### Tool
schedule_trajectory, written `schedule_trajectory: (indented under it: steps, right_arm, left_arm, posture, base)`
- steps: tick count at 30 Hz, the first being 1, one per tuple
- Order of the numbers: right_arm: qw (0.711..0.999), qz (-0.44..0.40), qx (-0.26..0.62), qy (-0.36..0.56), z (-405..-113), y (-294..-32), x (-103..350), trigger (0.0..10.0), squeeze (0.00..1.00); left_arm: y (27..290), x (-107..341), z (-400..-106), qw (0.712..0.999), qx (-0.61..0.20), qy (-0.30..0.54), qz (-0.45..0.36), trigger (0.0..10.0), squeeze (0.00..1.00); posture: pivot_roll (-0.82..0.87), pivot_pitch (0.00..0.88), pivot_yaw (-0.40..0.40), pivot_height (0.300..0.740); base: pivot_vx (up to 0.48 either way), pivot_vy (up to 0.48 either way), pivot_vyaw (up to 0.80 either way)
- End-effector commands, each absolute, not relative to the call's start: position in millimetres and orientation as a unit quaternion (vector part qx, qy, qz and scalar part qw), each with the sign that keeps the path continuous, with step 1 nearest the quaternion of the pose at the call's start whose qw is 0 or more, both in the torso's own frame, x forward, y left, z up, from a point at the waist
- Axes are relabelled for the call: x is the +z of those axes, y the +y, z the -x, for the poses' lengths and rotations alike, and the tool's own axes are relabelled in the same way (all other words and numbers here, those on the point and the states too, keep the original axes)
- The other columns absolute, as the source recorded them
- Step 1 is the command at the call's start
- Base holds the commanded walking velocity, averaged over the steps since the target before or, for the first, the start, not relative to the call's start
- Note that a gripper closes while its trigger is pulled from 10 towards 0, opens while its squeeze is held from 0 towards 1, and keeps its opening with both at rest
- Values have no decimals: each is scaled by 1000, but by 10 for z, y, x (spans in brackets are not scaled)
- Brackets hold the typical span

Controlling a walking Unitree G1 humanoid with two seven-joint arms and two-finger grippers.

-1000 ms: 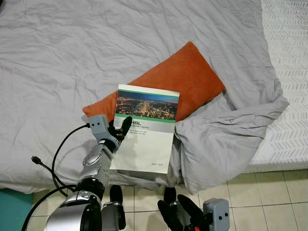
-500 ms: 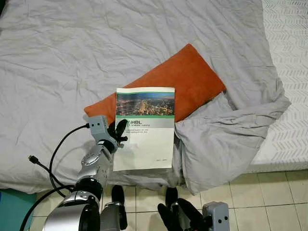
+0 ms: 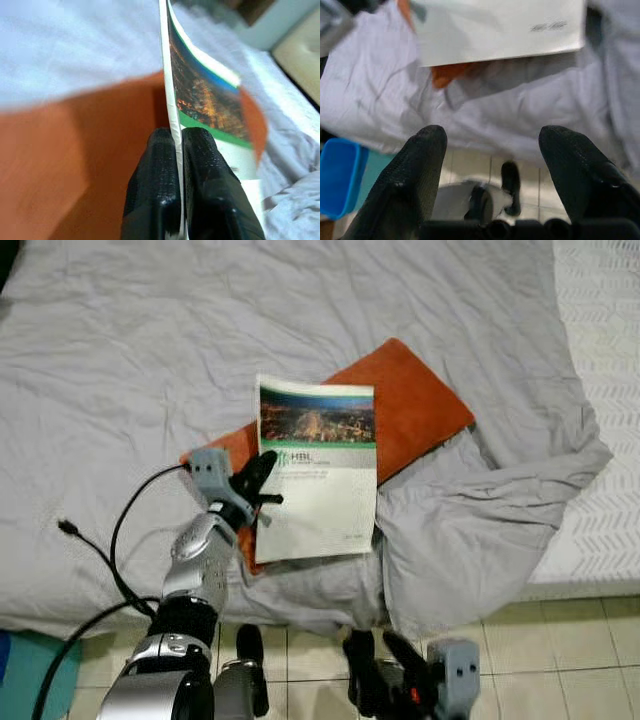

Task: Clean up the room

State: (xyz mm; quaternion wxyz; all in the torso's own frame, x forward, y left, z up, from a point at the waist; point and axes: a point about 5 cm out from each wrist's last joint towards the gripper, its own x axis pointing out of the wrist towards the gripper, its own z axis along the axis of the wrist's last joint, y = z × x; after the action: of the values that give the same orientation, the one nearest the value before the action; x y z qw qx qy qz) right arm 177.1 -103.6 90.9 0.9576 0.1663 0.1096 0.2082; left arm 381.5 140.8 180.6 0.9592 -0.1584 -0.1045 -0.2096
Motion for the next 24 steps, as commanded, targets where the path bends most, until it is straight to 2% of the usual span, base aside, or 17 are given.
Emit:
schedule_trajectory:
  steps: [1,3,5,6,8,9,12,13,16,17,23,24]
  right_arm:
    - [960,-170,183,129,-1782,-1103,784,10000,0]
    - [965,-163,169,113,-1901,-1164,793,10000,0]
    - [968,-162,160,106,-1931,-1196,816,10000,0]
    - [972,-157,145,96,-2002,-1255,816,10000,0]
    - [974,-154,136,90,-2039,-1290,817,10000,0]
    - [979,-151,117,77,-2105,-1364,846,10000,0]
    - [985,-146,79,56,-2214,-1477,903,10000,0]
    - [987,-136,69,47,-2253,-1517,927,10000,0]
    - [991,-121,53,33,-2305,-1588,965,10000,0]
    - [993,-111,36,21,-2354,-1674,988,10000,0]
    - [997,-83,7,6,-2519,-1852,955,10000,0]
    - [997,-82,6,3,-2556,-1863,958,10000,0]
  left_arm:
    - [1462,1704,-3762,963,-211,-93,142,0,0]
    - [1474,1611,-3711,965,-215,-80,127,0,0]
    - [1473,1575,-3680,966,-217,-74,119,0,0]
    - [1459,1489,-3629,967,-220,-62,110,0,0]
    - [1453,1451,-3599,968,-220,-56,105,0,0]
    - [1455,1404,-3544,972,-214,-53,83,0,0]
    - [1485,1368,-3491,978,-196,-55,49,0,0]
    - [1486,1365,-3470,979,-193,-60,28,0,0]
    - [1480,1366,-3428,979,-190,-69,-1,0,0]
    - [1468,1360,-3386,980,-182,-73,-18,0,0]
    - [1407,1311,-3367,985,-159,-67,-30,0,0]
    - [1401,1303,-3381,986,-149,-64,-30,10000,0]
  posture:
    - [-171,394,17,740]
    - [-158,340,29,740]
    - [-155,323,32,740]
    - [-149,264,43,740]
    - [-147,248,43,740]
    - [-137,199,48,740]
    - [-125,147,48,740]
    - [-111,101,44,740]
    - [-100,66,39,740]
    - [-87,9,29,740]
    - [-67,0,15,740]
    - [-66,0,13,740]
  base:
    - [0,0,0]
    - [0,0,0]
    - [0,0,0]
    - [0,0,0]
    - [0,0,0]
    - [0,0,0]
    - [0,0,0]
    - [0,0,0]
    - [0,0,0]
    - [0,0,0]
    - [0,0,0]
    - [0,0,0]
